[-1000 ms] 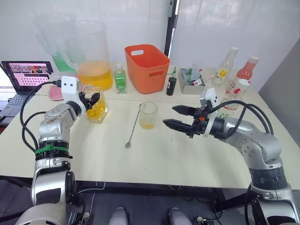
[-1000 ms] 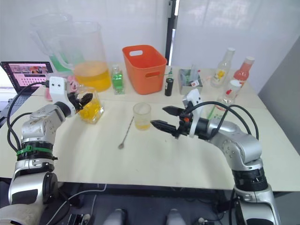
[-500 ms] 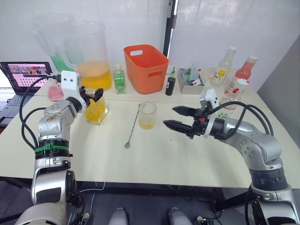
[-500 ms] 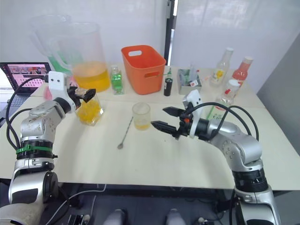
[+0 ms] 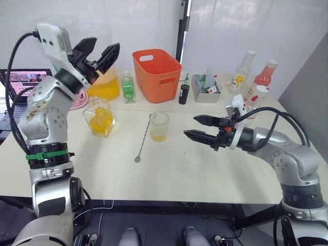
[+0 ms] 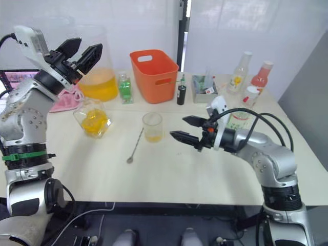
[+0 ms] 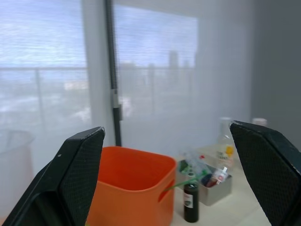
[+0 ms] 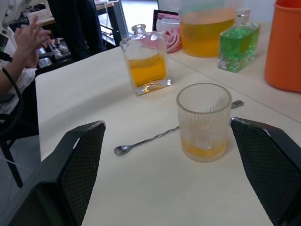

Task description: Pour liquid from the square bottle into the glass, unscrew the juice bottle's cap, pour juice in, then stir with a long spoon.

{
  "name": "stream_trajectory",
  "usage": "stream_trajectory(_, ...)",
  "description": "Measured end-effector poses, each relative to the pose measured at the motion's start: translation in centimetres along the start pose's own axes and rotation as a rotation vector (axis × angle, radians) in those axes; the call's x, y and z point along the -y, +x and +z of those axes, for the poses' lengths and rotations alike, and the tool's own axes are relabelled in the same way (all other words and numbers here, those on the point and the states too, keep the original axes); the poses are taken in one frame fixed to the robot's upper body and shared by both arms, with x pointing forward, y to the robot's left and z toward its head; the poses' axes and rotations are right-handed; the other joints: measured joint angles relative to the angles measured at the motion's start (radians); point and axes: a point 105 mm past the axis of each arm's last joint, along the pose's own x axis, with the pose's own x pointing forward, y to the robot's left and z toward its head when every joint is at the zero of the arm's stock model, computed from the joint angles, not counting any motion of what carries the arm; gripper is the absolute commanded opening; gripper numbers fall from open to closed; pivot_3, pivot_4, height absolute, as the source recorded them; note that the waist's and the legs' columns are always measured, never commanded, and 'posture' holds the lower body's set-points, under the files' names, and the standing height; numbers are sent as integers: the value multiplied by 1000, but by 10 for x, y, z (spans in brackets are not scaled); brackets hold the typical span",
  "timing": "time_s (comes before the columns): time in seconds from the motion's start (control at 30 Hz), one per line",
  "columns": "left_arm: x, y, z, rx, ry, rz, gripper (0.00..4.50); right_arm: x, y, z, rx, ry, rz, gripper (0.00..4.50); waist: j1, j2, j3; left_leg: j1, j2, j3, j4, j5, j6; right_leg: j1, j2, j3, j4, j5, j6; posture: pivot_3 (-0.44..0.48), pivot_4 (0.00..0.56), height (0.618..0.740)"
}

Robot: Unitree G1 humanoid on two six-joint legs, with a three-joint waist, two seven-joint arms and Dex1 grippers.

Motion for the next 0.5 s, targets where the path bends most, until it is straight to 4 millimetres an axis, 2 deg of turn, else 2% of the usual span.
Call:
stream_trajectory(0.07,23,-12,-11,-72,-41,-157,4487,1,-5,2,12,-19,-11,4500,-4,0,0,1,0,0,-1,0,0,0,0,0,1,-1,-1,0,150,717)
stream_trajectory(0.17,46,-37,-32,-197,-63,-335,4487,0,-17,-1,18,-38,-42,4500,-6,0,0,2,0,0,-2,0,0,0,0,0,1,-3,-4,0,150,717)
stream_trajectory(0.37,54,-64,-58,-304,-36,-425,4487,-7,-43,-24,-18,-22,-127,4500,8,0,0,2,0,1,0,0,0,1,0,0,0,-6,-9,0,150,717)
stream_trajectory(0.43,53,-70,-65,-307,-22,-422,4487,-9,-57,-34,-21,-24,-186,4500,15,0,0,3,0,1,0,0,0,3,-1,0,0,-7,-9,0,150,717)
stream_trajectory(0.5,49,-81,-77,-320,-15,-396,4487,-11,-74,-52,-43,-1,-267,4500,17,0,0,4,0,1,0,0,0,4,-1,0,-1,-7,-10,0,150,717)
